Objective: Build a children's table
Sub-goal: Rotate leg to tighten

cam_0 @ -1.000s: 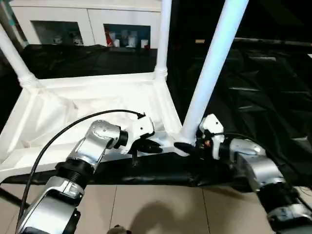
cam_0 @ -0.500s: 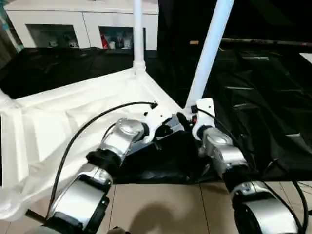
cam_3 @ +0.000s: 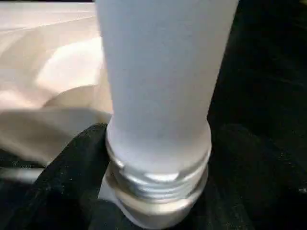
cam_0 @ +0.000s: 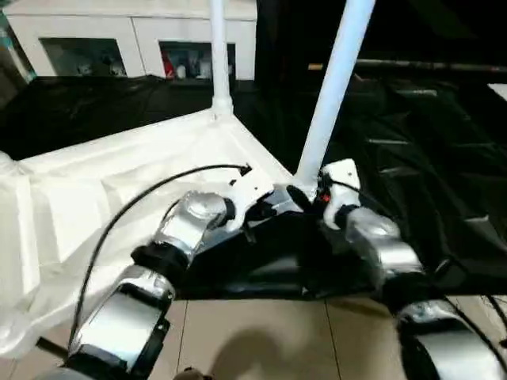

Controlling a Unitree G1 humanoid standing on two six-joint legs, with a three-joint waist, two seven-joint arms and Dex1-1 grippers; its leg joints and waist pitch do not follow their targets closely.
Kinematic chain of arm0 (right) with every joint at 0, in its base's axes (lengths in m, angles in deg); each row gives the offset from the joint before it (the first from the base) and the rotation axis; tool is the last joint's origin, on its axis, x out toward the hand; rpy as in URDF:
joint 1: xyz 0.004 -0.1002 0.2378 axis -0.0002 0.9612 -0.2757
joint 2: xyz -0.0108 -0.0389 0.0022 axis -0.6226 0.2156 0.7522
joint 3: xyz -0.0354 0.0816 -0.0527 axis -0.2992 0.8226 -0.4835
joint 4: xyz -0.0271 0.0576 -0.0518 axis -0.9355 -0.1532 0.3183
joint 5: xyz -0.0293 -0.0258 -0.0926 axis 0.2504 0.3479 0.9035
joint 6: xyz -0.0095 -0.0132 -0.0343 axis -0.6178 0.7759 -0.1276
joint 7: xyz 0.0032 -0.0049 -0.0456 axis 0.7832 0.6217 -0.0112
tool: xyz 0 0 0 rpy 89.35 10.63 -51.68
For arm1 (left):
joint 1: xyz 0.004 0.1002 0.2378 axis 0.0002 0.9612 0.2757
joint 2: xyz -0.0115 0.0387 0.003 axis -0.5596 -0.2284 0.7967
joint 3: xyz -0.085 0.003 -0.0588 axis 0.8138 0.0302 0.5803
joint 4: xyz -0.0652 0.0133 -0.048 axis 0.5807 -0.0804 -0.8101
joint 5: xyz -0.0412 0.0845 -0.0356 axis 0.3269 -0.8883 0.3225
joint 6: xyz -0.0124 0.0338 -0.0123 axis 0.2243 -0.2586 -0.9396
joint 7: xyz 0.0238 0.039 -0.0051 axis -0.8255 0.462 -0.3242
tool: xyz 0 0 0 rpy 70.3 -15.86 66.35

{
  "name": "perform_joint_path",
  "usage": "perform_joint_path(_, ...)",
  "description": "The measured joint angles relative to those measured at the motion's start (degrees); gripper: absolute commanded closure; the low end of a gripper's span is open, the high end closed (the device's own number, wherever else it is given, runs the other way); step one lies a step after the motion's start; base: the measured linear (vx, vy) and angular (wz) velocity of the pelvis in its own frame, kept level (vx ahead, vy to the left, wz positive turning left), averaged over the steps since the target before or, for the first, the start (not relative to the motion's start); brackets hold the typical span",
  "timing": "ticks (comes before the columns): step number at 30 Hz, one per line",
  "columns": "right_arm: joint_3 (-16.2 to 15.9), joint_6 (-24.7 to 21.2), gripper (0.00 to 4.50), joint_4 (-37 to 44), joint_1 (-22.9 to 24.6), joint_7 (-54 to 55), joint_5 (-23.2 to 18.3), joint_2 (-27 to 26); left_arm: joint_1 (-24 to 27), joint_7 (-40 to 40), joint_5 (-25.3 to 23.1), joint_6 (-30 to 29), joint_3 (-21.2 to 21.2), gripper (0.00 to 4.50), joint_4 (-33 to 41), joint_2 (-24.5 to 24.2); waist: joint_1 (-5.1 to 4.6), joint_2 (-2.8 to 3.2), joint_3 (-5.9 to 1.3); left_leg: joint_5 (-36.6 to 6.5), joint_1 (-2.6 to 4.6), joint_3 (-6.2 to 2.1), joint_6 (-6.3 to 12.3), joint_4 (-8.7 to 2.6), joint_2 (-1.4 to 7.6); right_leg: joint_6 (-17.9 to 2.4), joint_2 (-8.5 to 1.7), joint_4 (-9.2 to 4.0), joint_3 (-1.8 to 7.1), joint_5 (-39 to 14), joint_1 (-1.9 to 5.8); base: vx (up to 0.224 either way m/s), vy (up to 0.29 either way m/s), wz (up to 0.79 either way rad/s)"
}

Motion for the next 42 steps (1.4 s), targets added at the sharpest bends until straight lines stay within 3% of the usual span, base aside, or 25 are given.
perform_joint_path(4, -3.9, -1.6, 0.63, 9.0, 5.6, -14.4, -1.2, 7.7, 3.5, 9.3, 1.4, 2.2, -0.9, 4.50, 5.1, -4.1, 0.52, 0.17, 0.03, 0.0, -0.03, 0.01, 0.01, 0.02, 0.01, 0.0, -0.01, -0.10, 0.00, 0.0, 0.02, 0.000, 0.000, 0.00)
perform_joint_path(14, -7.3, -5.5, 0.63, 17.4, 7.8, -25.0, -2.2, 11.1, 6.8, 20.7, 4.0, 2.3, -2.5, 4.50, 10.7, -7.1, 1.46, 0.34, 0.12, 0.0, -0.04, 0.03, -0.02, 0.03, 0.02, 0.0, -0.03, -0.03, -0.02, 0.0, 0.03, 0.000, 0.000, 0.00)
perform_joint_path(19, -7.7, -6.2, 0.63, 18.1, 8.0, -25.9, -2.2, 11.2, 6.8, 21.4, 4.0, 2.3, -2.5, 4.50, 10.7, -7.3, 1.47, 0.34, 0.12, 0.0, -0.06, 0.03, -0.02, 0.07, 0.02, 0.0, -0.04, -0.02, -0.03, 0.0, 0.04, 0.000, 0.000, 0.00)
perform_joint_path(32, -7.7, -6.5, 1.75, 18.0, 8.0, -26.2, -1.9, 10.6, 6.8, 21.4, 4.0, 2.1, -2.4, 4.50, 10.7, -7.4, 1.42, 0.36, 0.12, 0.0, -0.06, 0.02, -0.02, 0.05, 0.02, 0.0, -0.04, -0.02, -0.05, 0.0, 0.04, 0.000, 0.000, 0.00)
perform_joint_path(42, -7.4, -6.0, 1.80, 16.3, 7.6, -23.3, -1.5, 9.2, 6.7, 19.7, 3.9, 1.2, -2.2, 4.50, 10.5, -7.1, 1.13, 0.33, 0.11, 0.0, 0.02, 0.01, -0.02, 0.08, 0.02, 0.0, -0.04, 0.03, -0.05, 0.0, 0.07, 0.000, 0.000, 0.00)
